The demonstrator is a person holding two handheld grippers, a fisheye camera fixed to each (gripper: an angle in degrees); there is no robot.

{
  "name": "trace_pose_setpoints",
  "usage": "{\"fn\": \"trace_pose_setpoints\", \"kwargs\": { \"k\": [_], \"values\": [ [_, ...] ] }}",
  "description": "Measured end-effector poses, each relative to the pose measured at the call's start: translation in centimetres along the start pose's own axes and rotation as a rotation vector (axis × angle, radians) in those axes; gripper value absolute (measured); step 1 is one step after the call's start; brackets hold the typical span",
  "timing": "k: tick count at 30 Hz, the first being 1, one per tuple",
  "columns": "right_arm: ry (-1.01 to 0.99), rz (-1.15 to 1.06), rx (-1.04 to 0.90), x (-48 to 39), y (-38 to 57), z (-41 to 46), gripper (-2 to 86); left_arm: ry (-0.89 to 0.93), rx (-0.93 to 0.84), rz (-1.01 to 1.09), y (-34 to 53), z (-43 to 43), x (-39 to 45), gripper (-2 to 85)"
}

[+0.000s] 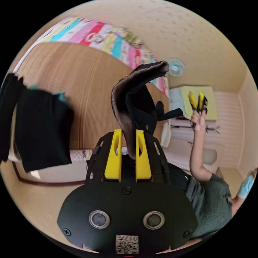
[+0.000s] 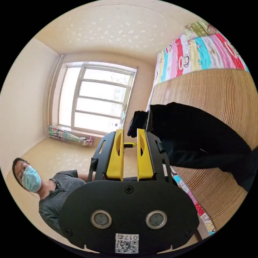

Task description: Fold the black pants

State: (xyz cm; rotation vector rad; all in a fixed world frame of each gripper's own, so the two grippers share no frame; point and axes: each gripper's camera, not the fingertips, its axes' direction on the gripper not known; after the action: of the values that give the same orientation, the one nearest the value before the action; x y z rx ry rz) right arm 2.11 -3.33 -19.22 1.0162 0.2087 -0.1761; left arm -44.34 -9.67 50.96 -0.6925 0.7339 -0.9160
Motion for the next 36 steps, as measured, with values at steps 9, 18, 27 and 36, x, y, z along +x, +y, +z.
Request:
{"fn": "trace_pose_setpoints", "kwargs": {
  "k": [9,18,27,36],
  "values": [
    [0.064,0.671,0.101,20.0,17.2,-7.4,8.2,0.179,-0.08,-0.237,7.0,5.5,-1.9,6.4],
    [0.869,0.581,0.054,19.0,0.8,-16.2,16.7,0.15,-0.211,-0.198,3.0,7.8,9.2,6.3],
    [0.811,0.33,0.148,18.0,-1.2,-24.6,4.0,0.039,-0.312,-0.194,-0.2,5.3,14.7,5.0],
    [0.465,0.798,1.167,17.0,24.8,-36.2,5.8,0.2,-0.249,-0.347,-1.1,3.9,14.1,4.6]
  ]
}}
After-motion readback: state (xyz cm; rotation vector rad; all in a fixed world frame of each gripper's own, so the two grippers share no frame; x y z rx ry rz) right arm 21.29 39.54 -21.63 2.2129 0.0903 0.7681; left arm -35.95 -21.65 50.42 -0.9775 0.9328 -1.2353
